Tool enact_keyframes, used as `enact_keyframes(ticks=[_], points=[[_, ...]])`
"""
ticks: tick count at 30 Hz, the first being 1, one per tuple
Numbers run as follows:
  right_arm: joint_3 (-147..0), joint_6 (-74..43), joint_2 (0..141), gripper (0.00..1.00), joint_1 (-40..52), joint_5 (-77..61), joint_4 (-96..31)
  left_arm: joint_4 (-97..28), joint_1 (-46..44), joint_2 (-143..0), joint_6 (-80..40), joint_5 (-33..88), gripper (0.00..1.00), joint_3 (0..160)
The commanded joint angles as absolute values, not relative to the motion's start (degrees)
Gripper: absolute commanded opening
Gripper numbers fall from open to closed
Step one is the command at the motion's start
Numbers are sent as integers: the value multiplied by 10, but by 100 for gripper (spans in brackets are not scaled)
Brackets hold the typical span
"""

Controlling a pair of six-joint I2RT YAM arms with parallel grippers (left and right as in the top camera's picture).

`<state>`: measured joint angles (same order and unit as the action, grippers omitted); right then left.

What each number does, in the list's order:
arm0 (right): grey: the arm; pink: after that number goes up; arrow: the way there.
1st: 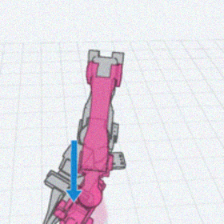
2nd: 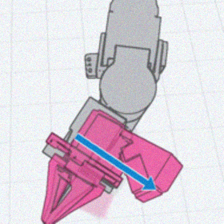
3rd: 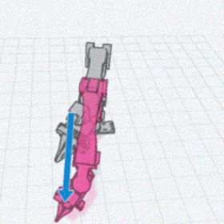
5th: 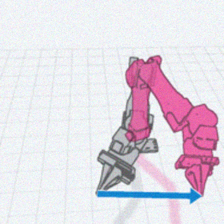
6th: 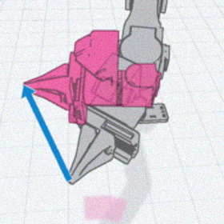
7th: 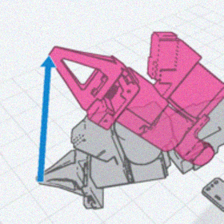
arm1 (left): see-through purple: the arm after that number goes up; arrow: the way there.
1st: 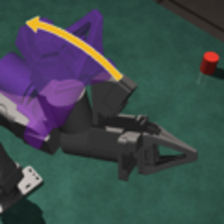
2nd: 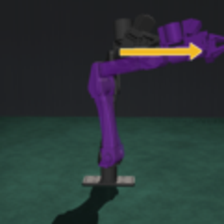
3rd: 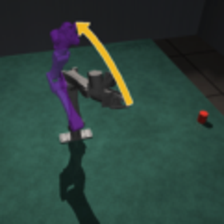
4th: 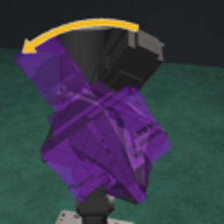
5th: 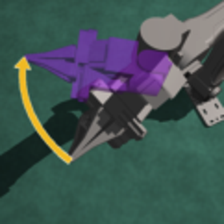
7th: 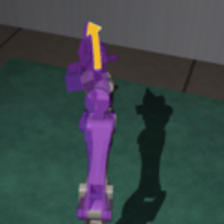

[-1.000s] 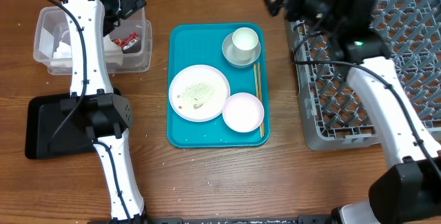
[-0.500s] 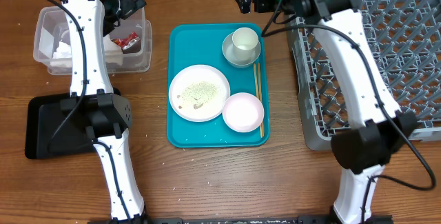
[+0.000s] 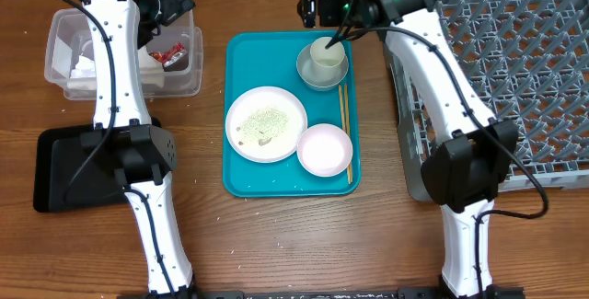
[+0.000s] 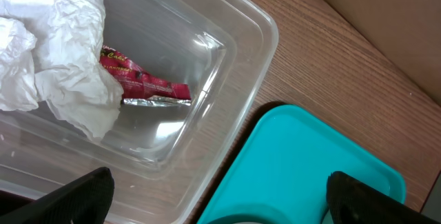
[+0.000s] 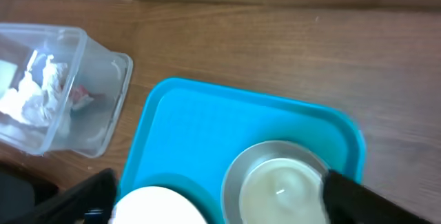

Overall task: Sort waste into correct bins and load items into the dishwasher
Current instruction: 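Reach the right gripper over to the white paper cup, then grasp the white paper cup from the grey bowl with right gripper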

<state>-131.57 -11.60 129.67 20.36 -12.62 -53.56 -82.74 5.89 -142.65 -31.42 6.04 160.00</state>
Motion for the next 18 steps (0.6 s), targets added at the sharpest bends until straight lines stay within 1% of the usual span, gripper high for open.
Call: enact_keyframes(ticks=[1,3,6,9,12,15,16,18], points=[[-1324,-136,1320,76,210,-121,-533,-827,59,-1415,-317,64,100,1602],[-1324,-141,1331,69,213,-118,-534,-827,59,-1415,-317,64,100,1602],[-1324,-177,1350,67,225,-112,-528,-827,59,-1415,-317,64,100,1602],[-1323,-199,1364,62,238,-57,-542,-827,59,-1415,-317,64,100,1602],[-1323,-211,1374,60,252,-6,-553,-827,59,-1415,-317,64,100,1602],[-1323,-211,1384,53,264,1,-552,-827,59,-1415,-317,64,100,1602],[-1322,-211,1386,49,268,5,-552,-827,59,-1415,-317,64,100,1602],[-1322,-211,1393,49,276,25,-555,-827,59,-1415,-317,64,100,1602]])
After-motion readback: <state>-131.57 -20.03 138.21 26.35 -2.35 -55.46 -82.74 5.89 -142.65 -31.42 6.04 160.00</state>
